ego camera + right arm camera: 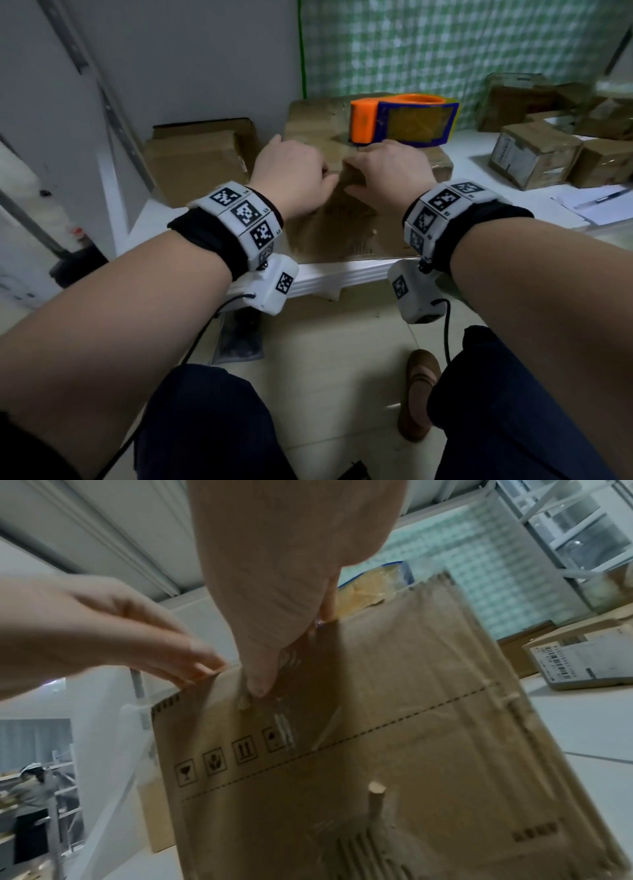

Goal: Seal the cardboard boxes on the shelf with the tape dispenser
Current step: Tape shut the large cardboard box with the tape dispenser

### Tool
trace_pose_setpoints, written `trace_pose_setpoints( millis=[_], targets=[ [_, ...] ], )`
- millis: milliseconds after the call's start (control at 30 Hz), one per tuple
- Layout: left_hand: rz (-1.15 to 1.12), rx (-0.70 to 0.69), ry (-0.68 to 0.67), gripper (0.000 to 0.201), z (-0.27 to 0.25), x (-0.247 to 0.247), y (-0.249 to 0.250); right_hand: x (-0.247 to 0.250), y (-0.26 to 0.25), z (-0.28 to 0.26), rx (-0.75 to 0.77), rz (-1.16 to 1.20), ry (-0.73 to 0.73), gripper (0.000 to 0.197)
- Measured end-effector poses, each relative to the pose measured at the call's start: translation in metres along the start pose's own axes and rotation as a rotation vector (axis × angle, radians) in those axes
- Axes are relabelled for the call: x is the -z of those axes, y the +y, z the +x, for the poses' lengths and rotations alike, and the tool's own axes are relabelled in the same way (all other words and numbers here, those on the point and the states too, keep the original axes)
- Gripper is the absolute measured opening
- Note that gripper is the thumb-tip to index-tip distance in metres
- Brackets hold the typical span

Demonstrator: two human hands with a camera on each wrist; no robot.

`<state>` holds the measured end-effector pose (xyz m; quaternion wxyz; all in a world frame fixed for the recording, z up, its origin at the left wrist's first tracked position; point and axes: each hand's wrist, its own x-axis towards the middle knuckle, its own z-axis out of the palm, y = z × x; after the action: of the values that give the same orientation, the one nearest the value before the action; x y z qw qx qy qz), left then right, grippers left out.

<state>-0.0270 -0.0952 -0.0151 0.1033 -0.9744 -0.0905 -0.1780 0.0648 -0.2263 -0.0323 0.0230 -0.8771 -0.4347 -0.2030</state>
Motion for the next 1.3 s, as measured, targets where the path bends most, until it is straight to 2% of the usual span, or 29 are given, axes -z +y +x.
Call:
trace_pose_setpoints(
  millis=[100, 200, 233, 267, 333, 400, 533, 633, 1033, 1300],
  targets=[
    [-0.28, -0.002, -0.047, 0.032, -0.003, 0.008, -0.013, 0.0, -0.007, 0.002, 0.024, 0.045, 0.024, 0.041],
    [-0.74, 0.116, -0.165, 0.03, 0.001, 0.013, -0.04, 0.002, -0.019, 0.007, 0.066, 0.066, 0.026, 0.041],
    [-0.778, 0.134, -0.177, 0.034, 0.002, 0.012, -0.049, 0.002, -0.024, 0.009, 0.073, 0.072, 0.025, 0.039],
    [-0.725, 0.14, -0.192, 0.042, 0.003, 0.01, -0.059, 0.002, -0.028, 0.012, 0.076, 0.075, 0.025, 0.036],
    [-0.474, 0.119, -0.251, 0.065, 0.003, 0.003, -0.073, 0.002, -0.034, 0.016, 0.072, 0.069, 0.034, 0.032],
    [-0.273, 0.085, -0.307, 0.075, 0.001, -0.006, -0.081, 0.003, -0.037, 0.018, 0.056, 0.079, 0.055, 0.034],
    [-0.246, 0.016, -0.247, 0.088, -0.002, -0.026, -0.085, 0.001, -0.036, 0.02, 0.045, 0.102, 0.097, 0.036],
    [-0.294, -0.006, -0.157, 0.088, -0.001, -0.034, -0.085, -0.001, -0.036, 0.021, 0.032, 0.101, 0.126, 0.037],
    [-0.246, -0.061, -0.073, 0.088, -0.002, -0.044, -0.081, -0.01, -0.036, 0.02, 0.042, 0.067, 0.193, 0.037],
    [-0.229, -0.075, -0.016, 0.071, -0.005, -0.049, -0.08, -0.012, -0.033, 0.018, 0.041, 0.066, 0.196, 0.038]
  ],
)
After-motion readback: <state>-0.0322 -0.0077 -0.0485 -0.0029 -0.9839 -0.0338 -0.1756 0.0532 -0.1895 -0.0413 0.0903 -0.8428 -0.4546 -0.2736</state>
